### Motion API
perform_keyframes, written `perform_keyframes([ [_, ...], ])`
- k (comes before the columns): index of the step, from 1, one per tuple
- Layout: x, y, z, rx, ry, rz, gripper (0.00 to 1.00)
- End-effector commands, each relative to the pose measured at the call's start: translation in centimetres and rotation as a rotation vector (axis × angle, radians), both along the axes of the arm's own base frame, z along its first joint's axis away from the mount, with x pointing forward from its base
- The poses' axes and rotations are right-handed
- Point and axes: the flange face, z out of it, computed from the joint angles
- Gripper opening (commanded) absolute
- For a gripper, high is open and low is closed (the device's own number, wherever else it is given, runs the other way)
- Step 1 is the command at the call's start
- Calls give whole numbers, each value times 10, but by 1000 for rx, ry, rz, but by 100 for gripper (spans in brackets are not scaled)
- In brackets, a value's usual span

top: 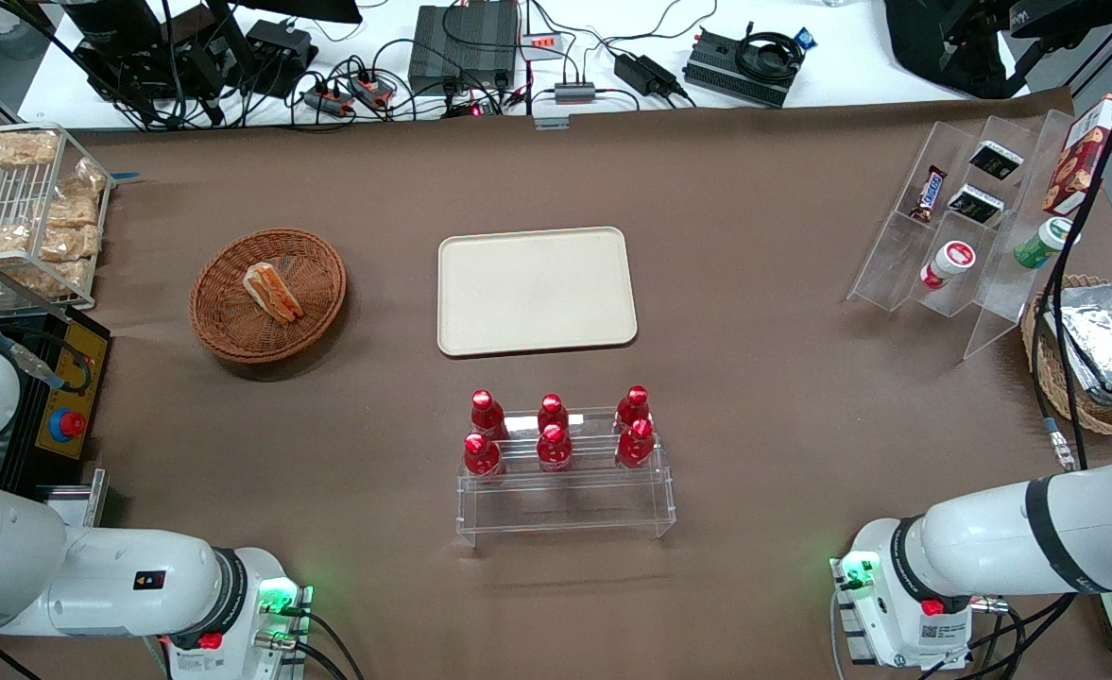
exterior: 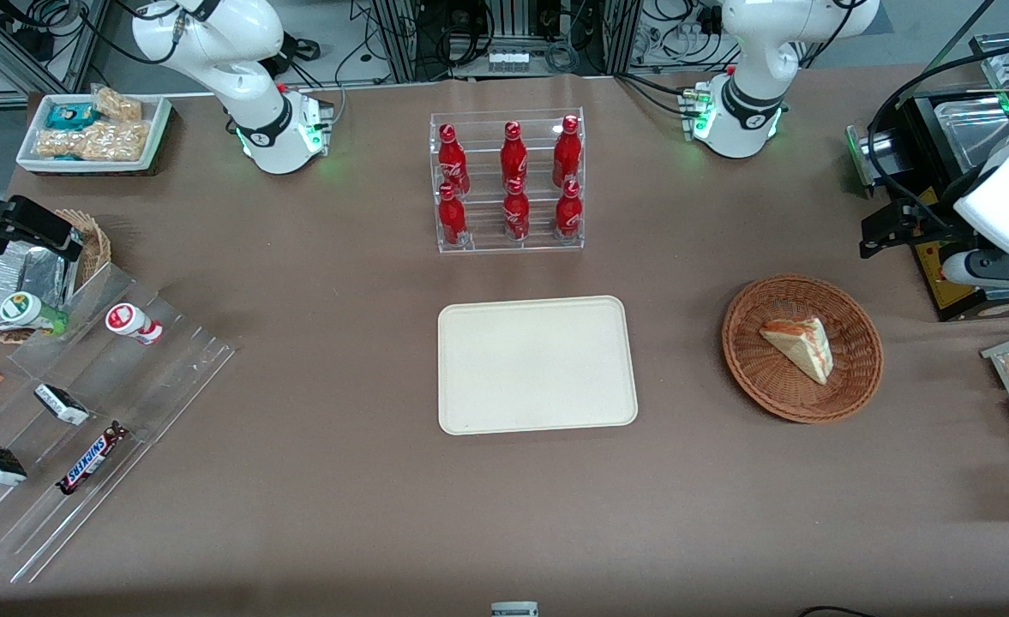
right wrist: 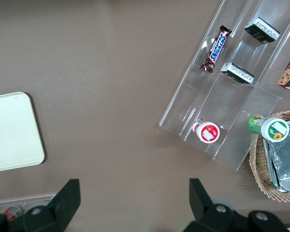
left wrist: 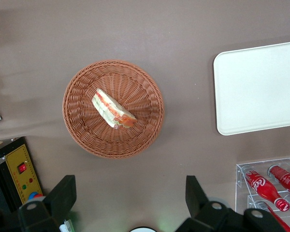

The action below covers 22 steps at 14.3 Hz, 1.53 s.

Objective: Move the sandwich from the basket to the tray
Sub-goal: 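Move the left gripper over the wicker basket toward the sandwich, then lower the open left gripper onto the wrapped sandwich and close it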

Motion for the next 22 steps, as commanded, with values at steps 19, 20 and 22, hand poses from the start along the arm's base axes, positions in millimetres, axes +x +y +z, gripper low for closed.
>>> perform_keyframes([
  [19,-23,71,-273,79,31,474,100],
  [20,-24,71,-280,86,16,591,100],
  [22,-20,67,-295,104,8,807,100],
])
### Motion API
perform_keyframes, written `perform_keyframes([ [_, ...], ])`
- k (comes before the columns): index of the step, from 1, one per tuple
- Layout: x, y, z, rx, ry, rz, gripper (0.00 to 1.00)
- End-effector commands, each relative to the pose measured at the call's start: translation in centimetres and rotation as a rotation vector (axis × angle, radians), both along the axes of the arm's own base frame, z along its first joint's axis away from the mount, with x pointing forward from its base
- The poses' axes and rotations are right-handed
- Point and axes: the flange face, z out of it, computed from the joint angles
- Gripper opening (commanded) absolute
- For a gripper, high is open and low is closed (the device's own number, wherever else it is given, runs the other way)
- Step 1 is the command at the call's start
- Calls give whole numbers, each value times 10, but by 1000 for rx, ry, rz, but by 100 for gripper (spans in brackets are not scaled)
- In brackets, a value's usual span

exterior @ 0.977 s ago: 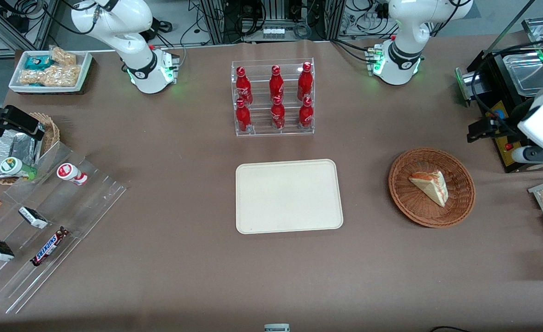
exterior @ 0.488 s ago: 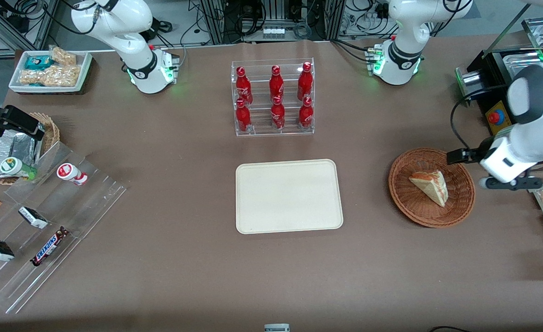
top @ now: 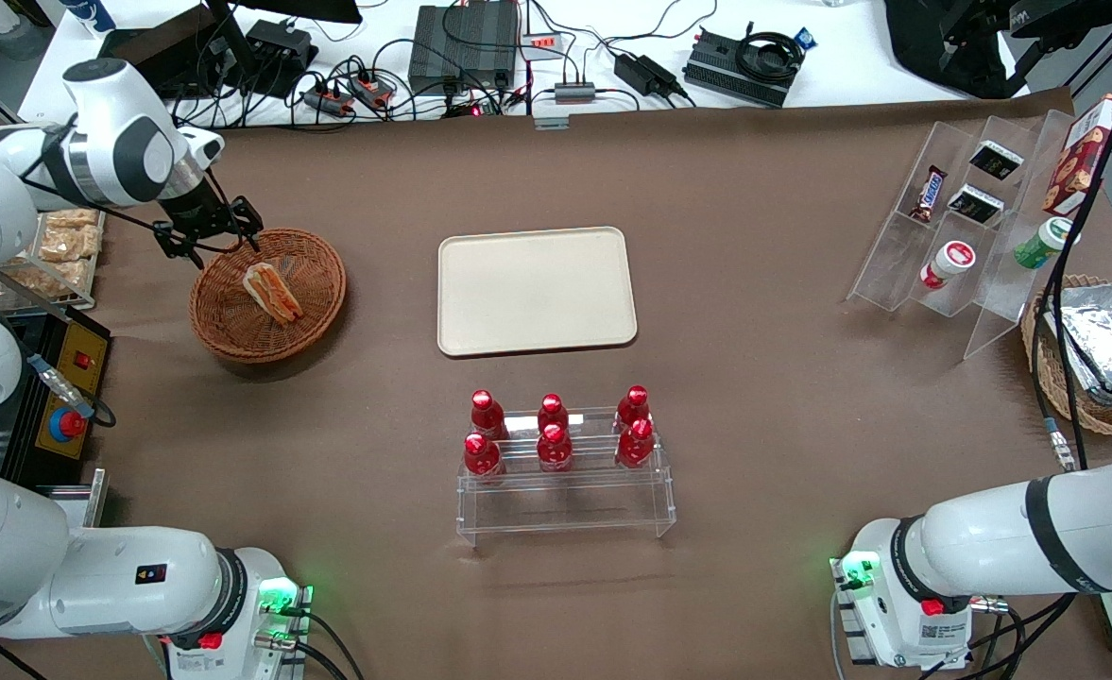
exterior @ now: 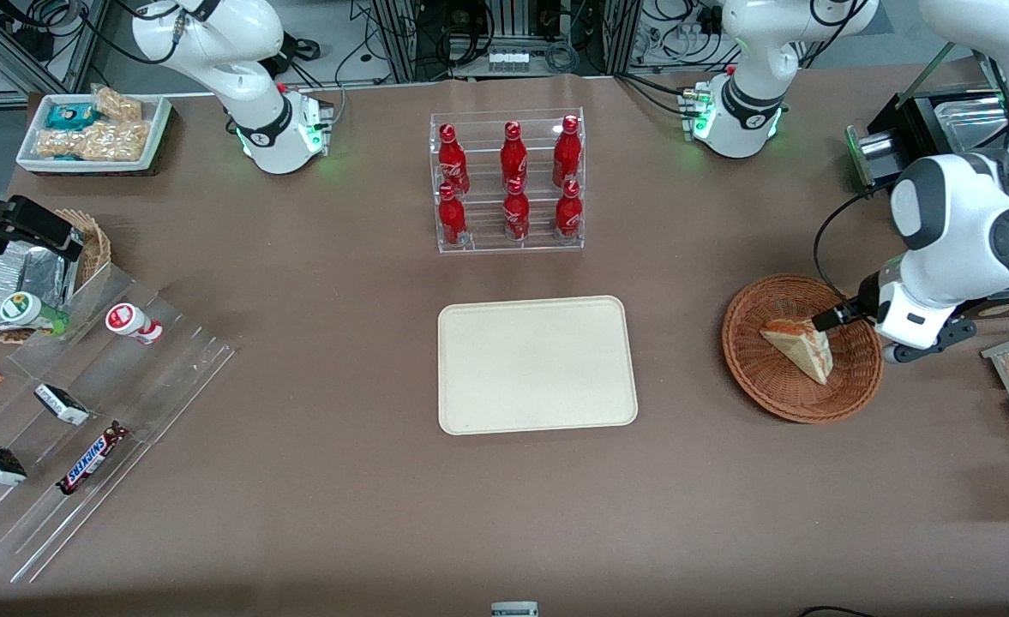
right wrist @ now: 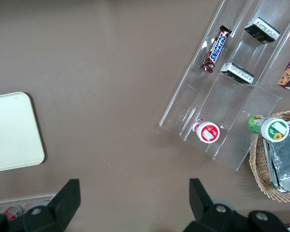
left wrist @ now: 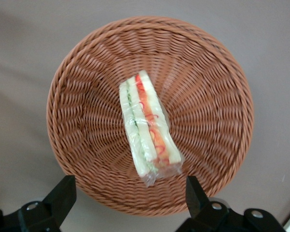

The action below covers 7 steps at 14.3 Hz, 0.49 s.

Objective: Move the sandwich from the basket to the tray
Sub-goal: 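Lower the open left gripper onto the wrapped sandwich and close it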

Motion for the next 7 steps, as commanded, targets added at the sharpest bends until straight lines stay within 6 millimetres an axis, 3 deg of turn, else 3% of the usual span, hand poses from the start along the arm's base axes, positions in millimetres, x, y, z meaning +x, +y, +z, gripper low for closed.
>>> perform_keyframes([
  [1,4,-6,-17,41,-32,285,100],
  [4,12,-11,-43,58,-65,509,100],
  [7,10,-11,-68,62,-40,518,100],
])
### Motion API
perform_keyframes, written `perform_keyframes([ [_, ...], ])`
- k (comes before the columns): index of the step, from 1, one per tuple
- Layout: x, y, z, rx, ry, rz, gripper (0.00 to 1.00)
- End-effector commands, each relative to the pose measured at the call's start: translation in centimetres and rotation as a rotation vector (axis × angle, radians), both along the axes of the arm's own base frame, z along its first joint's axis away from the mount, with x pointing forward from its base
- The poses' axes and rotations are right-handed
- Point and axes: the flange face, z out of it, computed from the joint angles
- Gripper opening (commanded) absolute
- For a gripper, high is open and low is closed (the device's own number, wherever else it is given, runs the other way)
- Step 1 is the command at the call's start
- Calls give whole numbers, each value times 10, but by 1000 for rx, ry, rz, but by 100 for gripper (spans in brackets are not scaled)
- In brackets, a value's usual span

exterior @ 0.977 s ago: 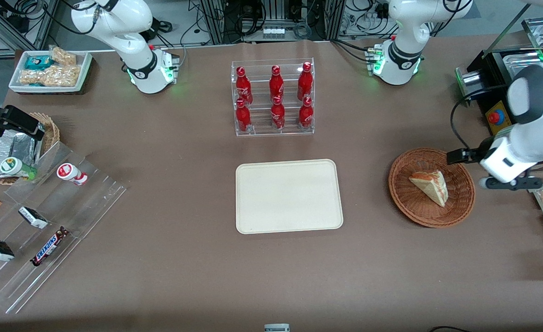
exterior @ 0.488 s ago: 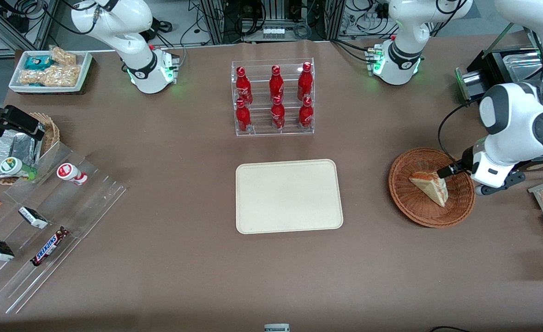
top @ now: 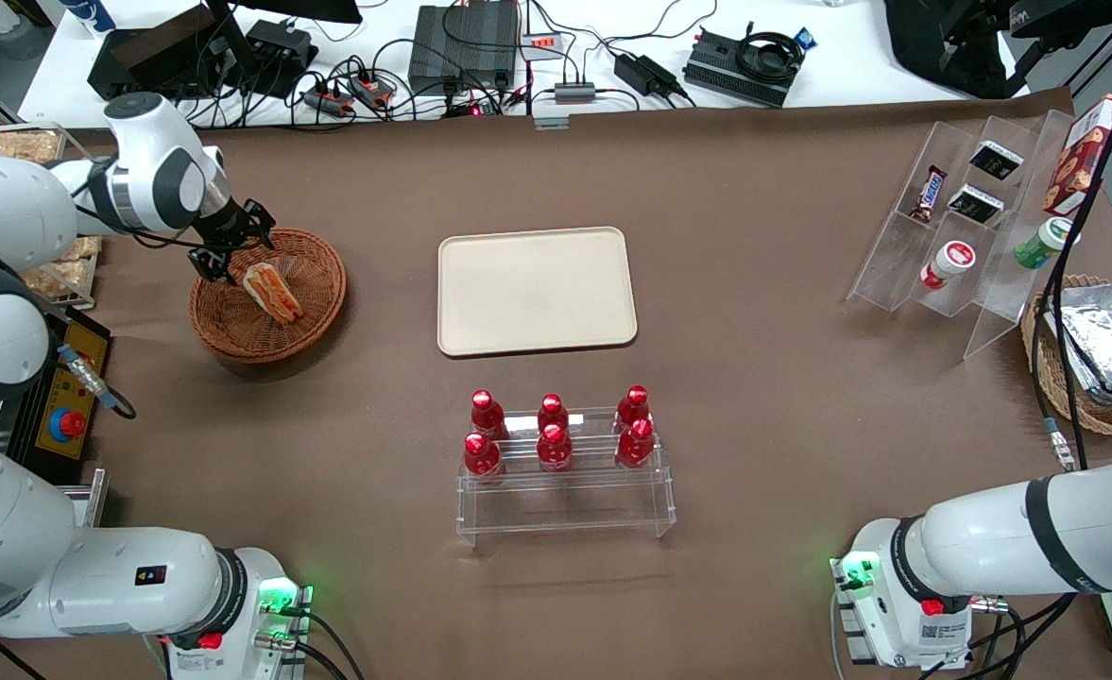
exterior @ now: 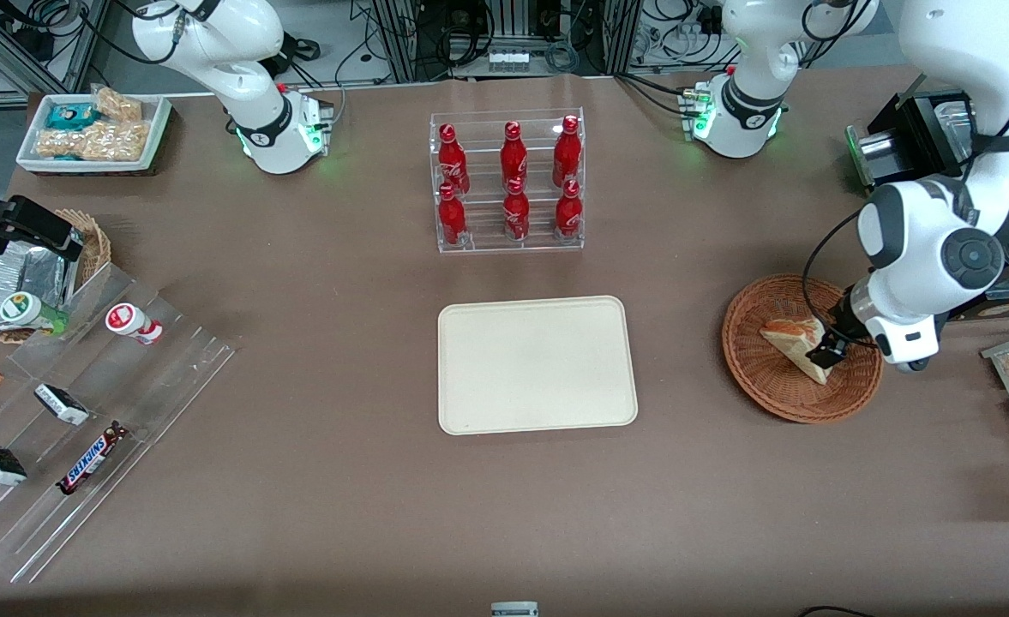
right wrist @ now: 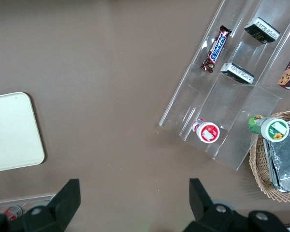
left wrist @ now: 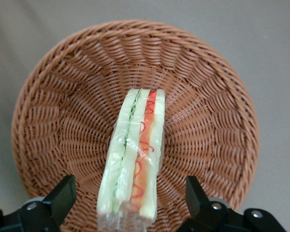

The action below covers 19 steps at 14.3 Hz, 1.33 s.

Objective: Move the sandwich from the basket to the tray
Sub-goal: 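Lower the open left gripper onto the wrapped sandwich and close it, then lift the sandwich and carry it over the white tray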

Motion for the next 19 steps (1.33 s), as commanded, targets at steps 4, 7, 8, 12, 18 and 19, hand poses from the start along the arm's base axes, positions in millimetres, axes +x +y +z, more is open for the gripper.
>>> perform_keyframes([
  [4,-6,-2,-28,-2,41,67,45],
  [7,-1,-3,-16,-9,54,80,12],
  [8,4,-3,-5,-12,56,78,12],
  [12,35,-15,36,-68,45,89,12],
  [18,42,-159,41,-60,69,-169,12],
  [19,39,-188,42,-60,60,-218,12],
])
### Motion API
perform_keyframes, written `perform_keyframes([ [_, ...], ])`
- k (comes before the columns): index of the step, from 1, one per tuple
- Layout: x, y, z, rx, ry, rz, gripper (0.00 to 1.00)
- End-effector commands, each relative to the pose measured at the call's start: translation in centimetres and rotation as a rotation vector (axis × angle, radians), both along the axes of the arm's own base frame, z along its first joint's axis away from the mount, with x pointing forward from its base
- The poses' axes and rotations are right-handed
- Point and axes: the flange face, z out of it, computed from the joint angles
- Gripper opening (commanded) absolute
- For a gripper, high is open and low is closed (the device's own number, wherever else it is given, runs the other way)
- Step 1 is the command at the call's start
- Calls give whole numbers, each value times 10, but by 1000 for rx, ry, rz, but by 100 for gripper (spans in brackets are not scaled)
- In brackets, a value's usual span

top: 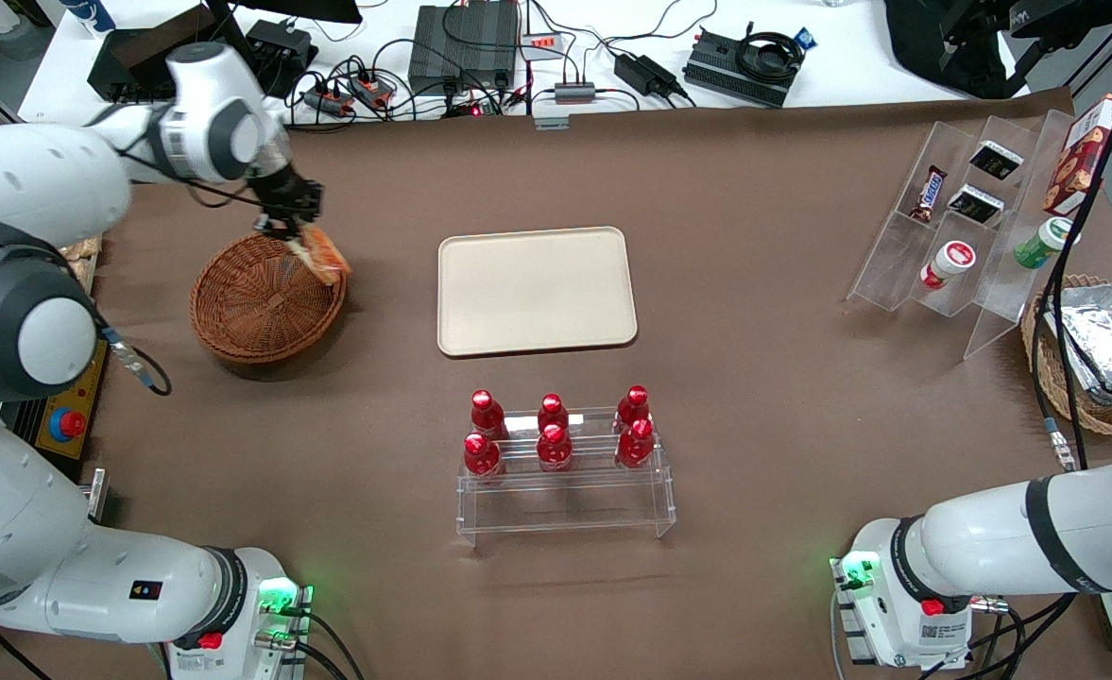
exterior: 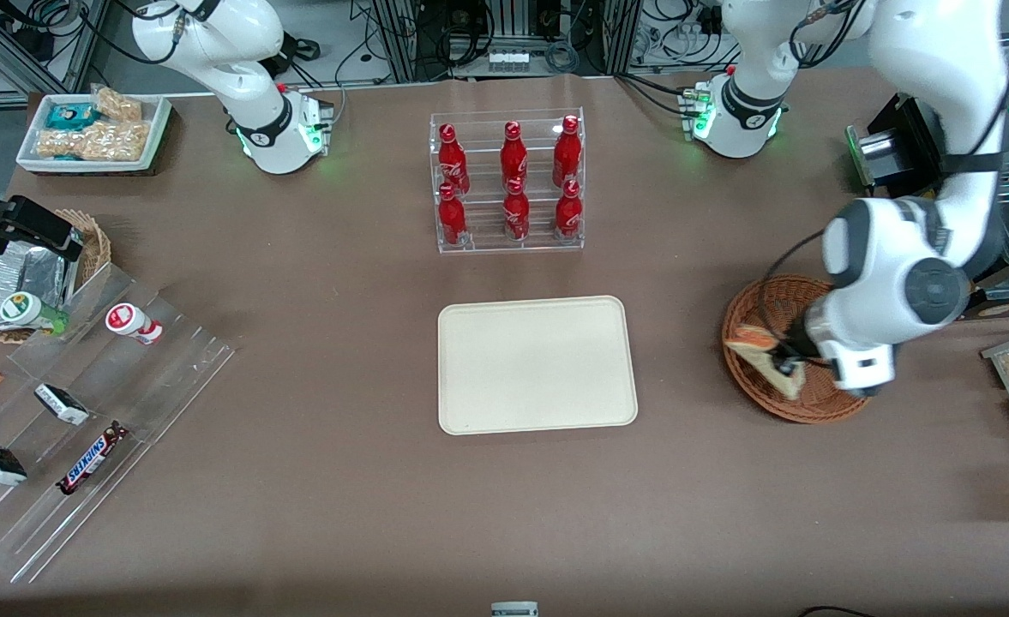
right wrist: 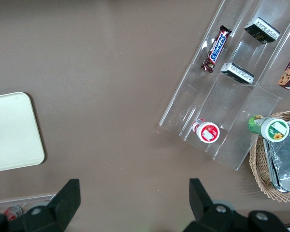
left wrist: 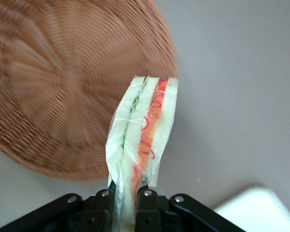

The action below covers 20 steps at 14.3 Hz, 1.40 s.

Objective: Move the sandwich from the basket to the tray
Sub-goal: 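Lift the sandwich and carry it over the white tray, then lower the sandwich onto the tray and open the left gripper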

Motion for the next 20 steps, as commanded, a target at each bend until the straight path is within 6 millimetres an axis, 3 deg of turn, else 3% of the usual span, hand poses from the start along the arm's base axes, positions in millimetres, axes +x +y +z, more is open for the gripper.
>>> perform_keyframes([
  [1,1,-78,-4,-6,-5,-129,12],
  [3,5,-137,-7,-13,-31,-202,12],
  [6,-4,-210,-13,-69,-84,-287,12],
  [9,-28,-271,-35,-85,-151,-427,12],
  [11,-29,-307,-49,-94,-168,-477,12],
  [14,-37,-348,-76,-92,-165,-528,12],
  [15,-39,-354,-79,-91,-164,-545,12],
  [20,-44,-353,-81,-94,-130,-666,13],
])
